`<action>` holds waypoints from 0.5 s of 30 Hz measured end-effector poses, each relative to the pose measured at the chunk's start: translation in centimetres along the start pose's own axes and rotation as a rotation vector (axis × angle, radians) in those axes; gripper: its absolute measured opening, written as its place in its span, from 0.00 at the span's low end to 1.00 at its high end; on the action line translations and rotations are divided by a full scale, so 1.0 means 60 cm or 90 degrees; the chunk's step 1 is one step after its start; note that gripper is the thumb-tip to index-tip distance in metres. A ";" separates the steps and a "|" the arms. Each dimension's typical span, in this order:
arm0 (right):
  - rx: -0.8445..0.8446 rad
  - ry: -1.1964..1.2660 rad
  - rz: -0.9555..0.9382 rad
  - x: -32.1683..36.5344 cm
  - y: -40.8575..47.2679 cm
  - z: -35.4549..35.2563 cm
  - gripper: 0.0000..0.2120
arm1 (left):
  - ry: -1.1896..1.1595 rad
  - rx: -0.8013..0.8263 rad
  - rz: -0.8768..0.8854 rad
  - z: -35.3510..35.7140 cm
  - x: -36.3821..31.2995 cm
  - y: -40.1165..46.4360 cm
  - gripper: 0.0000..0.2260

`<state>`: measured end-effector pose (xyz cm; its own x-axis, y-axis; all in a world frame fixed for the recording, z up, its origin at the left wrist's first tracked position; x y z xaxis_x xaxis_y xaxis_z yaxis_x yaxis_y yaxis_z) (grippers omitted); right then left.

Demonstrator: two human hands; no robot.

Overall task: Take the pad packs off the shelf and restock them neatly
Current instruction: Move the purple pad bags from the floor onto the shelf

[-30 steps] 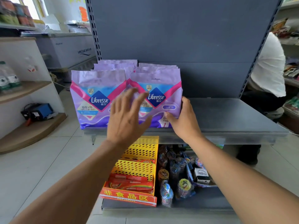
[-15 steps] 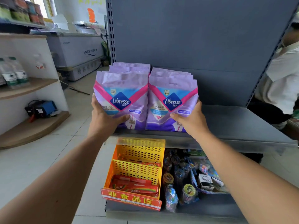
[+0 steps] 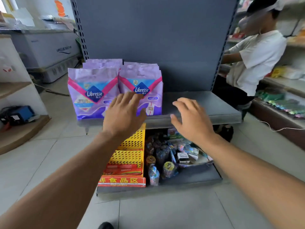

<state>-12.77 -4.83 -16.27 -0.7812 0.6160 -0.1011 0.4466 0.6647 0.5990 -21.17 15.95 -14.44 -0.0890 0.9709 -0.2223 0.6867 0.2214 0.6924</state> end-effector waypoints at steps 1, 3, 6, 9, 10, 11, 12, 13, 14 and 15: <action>0.034 -0.012 -0.005 -0.005 -0.024 -0.019 0.20 | -0.001 0.059 0.009 0.003 -0.039 -0.010 0.17; 0.093 -0.022 0.004 -0.014 -0.077 -0.058 0.20 | 0.009 0.189 0.005 0.011 -0.113 -0.033 0.18; 0.179 0.005 0.072 -0.032 -0.167 -0.115 0.20 | 0.019 0.308 0.024 0.015 -0.217 -0.073 0.19; 0.233 0.029 0.184 -0.060 -0.272 -0.174 0.20 | -0.009 0.362 0.085 0.026 -0.321 -0.120 0.20; 0.242 0.039 0.232 -0.074 -0.311 -0.196 0.20 | -0.024 0.372 0.104 0.033 -0.359 -0.136 0.20; 0.245 0.043 0.274 -0.089 -0.352 -0.219 0.20 | -0.044 0.383 0.119 0.041 -0.399 -0.149 0.20; 0.239 0.040 0.310 -0.105 -0.395 -0.241 0.21 | -0.067 0.397 0.133 0.048 -0.441 -0.163 0.19; 0.232 0.035 0.347 -0.121 -0.441 -0.263 0.21 | -0.091 0.415 0.150 0.056 -0.487 -0.176 0.18; 0.226 0.031 0.388 -0.135 -0.489 -0.286 0.21 | -0.114 0.438 0.172 0.063 -0.534 -0.192 0.18; 0.224 0.030 0.434 -0.146 -0.537 -0.310 0.21 | -0.136 0.470 0.197 0.070 -0.582 -0.210 0.18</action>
<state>-28.40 -39.51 -19.91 -0.2973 0.9246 0.2383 0.9424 0.2441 0.2286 -23.70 -21.11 -18.29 0.2703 0.9232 -0.2732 0.9612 -0.2426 0.1313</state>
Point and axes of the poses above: each hand's wrist, its own y-axis towards the middle knuckle, its own z-axis out of the palm, x = y × z, the point moved 1 cm from there along y, towards the middle knuckle, and after that the axes turned 13 degrees about -z, right-handed, at the moved point
